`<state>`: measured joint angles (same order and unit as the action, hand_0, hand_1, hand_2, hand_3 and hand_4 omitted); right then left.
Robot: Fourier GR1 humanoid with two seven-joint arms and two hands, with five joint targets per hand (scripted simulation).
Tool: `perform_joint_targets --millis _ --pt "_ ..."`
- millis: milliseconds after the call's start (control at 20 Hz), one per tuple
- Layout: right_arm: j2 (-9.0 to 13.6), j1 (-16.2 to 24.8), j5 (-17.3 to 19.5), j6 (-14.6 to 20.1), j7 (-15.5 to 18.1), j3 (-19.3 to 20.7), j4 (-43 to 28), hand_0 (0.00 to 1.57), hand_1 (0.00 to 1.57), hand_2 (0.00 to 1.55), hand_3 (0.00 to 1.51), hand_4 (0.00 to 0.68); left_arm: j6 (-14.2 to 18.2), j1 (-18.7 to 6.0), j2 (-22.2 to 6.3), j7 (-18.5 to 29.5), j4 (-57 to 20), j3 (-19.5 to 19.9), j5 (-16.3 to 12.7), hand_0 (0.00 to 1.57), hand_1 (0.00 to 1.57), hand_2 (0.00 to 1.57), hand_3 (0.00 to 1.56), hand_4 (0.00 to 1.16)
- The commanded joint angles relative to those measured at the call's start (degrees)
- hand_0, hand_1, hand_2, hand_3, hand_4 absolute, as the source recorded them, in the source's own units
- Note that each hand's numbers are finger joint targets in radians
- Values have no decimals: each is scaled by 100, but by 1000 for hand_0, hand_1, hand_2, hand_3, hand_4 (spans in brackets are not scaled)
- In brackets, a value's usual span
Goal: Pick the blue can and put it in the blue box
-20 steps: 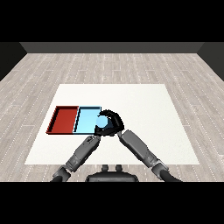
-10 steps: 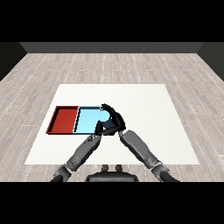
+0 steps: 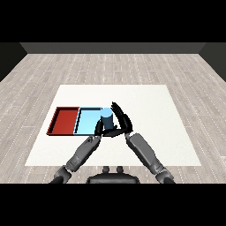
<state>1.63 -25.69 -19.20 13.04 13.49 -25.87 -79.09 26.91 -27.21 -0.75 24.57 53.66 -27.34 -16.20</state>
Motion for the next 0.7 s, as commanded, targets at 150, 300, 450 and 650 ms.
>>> perform_joint_targets --millis 150,300,450,650 --pt "79 779 216 0 -417 189 -1232 0 0 0 0 0 -219 259 -30 220 -122 326 187 1571 1571 1571 1502 1126" --pt "196 846 170 -322 43 593 -1011 0 0 0 0 0 -110 59 -82 86 -230 480 391 1571 1571 1571 1494 1126" --pt "612 1764 -96 -421 33 758 -1971 0 0 0 0 0 -68 336 -218 -98 118 359 484 1571 1571 1571 1492 1130" --pt "1051 1957 -545 -681 -63 1553 -2462 0 0 0 0 0 -86 -139 -354 -393 -64 636 532 1571 1571 1571 1494 1137"
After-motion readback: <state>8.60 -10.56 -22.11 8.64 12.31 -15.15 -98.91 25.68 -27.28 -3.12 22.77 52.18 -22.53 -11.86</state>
